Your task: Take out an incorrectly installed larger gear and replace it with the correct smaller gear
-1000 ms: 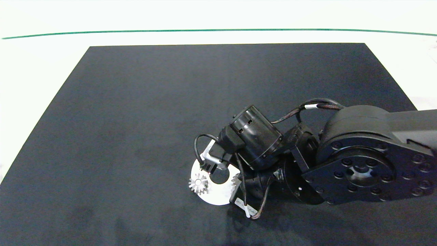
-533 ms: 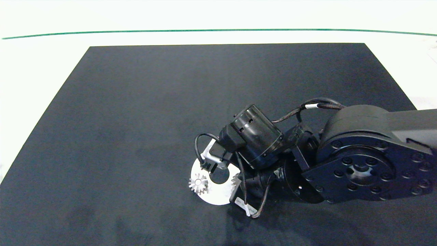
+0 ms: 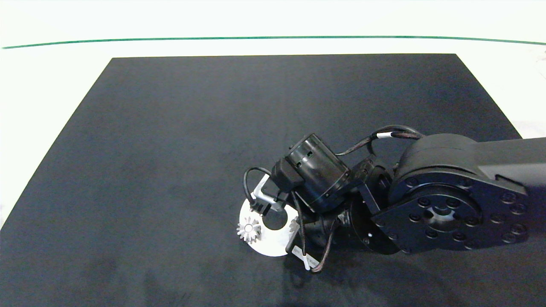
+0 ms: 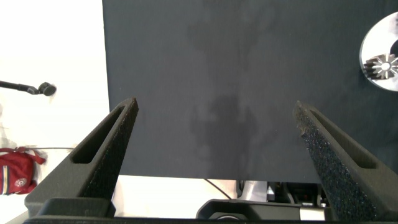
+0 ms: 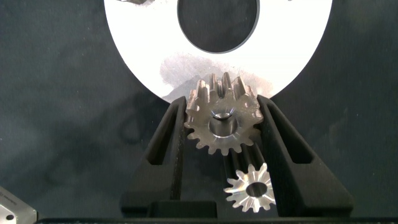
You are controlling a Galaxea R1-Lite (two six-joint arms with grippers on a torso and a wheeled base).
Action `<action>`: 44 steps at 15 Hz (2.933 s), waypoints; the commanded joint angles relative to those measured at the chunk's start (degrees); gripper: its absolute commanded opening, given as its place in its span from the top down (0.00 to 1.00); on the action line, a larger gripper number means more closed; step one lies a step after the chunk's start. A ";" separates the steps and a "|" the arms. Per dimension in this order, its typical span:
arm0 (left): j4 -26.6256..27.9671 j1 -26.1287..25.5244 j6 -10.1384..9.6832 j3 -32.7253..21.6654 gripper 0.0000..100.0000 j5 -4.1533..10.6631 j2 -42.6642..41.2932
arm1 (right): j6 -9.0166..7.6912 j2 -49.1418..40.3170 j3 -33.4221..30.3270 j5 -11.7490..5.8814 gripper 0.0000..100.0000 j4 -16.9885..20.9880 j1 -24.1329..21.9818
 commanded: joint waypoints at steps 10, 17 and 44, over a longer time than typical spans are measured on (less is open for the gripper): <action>0.26 0.05 -0.03 0.03 0.00 0.04 0.07 | 3.47 -5.09 1.12 0.16 0.00 0.03 0.04; -17.67 0.49 -5.48 12.42 0.00 0.39 -4.85 | 9.01 -30.57 16.85 -13.55 0.00 -1.64 -3.65; -23.91 -2.76 -0.03 47.93 0.00 -5.14 -49.14 | 10.06 -111.43 68.00 -26.03 0.00 -15.00 -53.66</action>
